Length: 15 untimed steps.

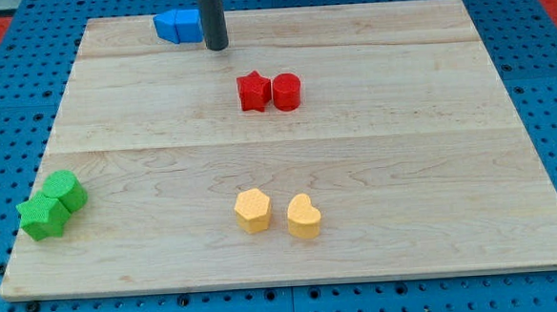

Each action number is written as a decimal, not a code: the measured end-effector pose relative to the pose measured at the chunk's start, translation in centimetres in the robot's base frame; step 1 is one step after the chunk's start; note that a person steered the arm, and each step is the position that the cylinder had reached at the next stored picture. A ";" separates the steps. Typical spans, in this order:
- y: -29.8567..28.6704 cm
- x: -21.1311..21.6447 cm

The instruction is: Move the red blocks to the center of the board

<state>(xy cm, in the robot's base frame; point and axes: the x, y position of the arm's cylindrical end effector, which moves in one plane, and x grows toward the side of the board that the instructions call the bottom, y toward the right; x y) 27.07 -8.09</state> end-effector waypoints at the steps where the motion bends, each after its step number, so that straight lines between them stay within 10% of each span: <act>1: 0.0 2.1; 8: 4.4 9.2; 10: 10.7 2.0; 12: 7.5 9.6; 15: 7.7 8.8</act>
<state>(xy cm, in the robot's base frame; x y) 35.91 -0.41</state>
